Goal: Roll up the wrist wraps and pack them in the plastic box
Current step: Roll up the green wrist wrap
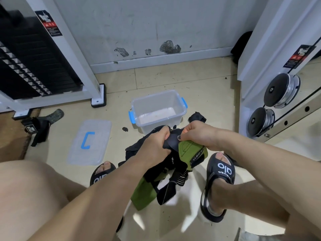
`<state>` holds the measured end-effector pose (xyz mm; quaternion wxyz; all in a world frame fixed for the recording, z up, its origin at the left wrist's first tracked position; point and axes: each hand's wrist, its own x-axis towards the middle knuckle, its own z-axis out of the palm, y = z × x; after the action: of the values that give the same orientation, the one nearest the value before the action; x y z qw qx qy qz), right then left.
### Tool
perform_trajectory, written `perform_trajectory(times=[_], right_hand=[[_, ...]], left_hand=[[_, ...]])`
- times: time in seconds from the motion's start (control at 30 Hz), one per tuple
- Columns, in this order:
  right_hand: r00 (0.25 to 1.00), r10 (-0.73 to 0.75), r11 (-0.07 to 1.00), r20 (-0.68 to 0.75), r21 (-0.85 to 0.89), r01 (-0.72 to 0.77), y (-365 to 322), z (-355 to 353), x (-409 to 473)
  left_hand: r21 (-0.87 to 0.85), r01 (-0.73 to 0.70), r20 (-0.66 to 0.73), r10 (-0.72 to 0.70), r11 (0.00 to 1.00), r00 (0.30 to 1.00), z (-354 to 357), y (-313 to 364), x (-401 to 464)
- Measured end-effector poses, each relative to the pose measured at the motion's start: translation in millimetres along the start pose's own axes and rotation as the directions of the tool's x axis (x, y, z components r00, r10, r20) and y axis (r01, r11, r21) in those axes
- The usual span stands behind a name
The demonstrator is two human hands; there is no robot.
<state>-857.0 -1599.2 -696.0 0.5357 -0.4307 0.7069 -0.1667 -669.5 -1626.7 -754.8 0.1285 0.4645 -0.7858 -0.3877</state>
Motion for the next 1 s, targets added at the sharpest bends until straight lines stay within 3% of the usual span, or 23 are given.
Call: perform_trajectory(times=[0.1, 0.33, 0.5, 0.6, 0.67, 0.73, 0.83, 0.93, 1.0], right_hand=[[0.999, 0.013, 0.995, 0.045, 0.101, -0.017, -5.7, -3.1, -1.3], [0.985, 0.059, 0.979, 0.161, 0.184, -0.089, -7.7, -12.2, -3.9], [0.953, 0.047, 0.952, 0.301, 0.276, -0.134, -24.3, -49.3, -24.6], [0.979, -0.006, 0.903, 0.206, 0.421, -0.083, -23.5, -68.2, -27.1], [0.989, 0.009, 0.907, 0.147, 0.416, -0.070, -20.5, -67.5, -26.8], [0.990, 0.039, 0.922, 0.135, 0.376, -0.088, -22.1, -60.9, -27.7], [0.998, 0.049, 0.951, 0.041, 0.305, -0.059, -25.8, -50.0, -22.0], [0.965, -0.084, 0.996, -0.248, -0.030, 0.079, -25.2, -41.3, -9.6], [0.951, -0.090, 0.996, -0.296, -0.024, 0.087, -23.3, -33.1, -3.6]], left_hand=[[0.085, 0.005, -0.028, -0.002, 0.996, 1.000, -3.1, -1.1, 8.6], [0.094, 0.067, 0.079, -0.074, 0.993, 0.994, -1.2, -0.5, 23.0], [0.080, 0.263, 0.015, -0.265, 0.961, 0.964, -6.8, -20.8, 27.9], [-0.211, 0.422, 0.038, -0.424, 0.882, 0.905, -7.9, -26.1, 36.2], [-0.391, 0.463, 0.083, -0.471, 0.795, 0.878, -7.5, -19.4, 43.9], [-0.429, 0.456, 0.049, -0.484, 0.779, 0.874, -8.0, -15.2, 52.3], [-0.293, 0.458, 0.079, -0.456, 0.839, 0.886, -6.2, -10.7, 61.5], [-0.084, 0.434, 0.175, -0.415, 0.897, 0.893, -1.2, -13.8, 62.0], [0.060, 0.397, 0.237, -0.400, 0.916, 0.885, 2.1, -23.8, 53.8]])
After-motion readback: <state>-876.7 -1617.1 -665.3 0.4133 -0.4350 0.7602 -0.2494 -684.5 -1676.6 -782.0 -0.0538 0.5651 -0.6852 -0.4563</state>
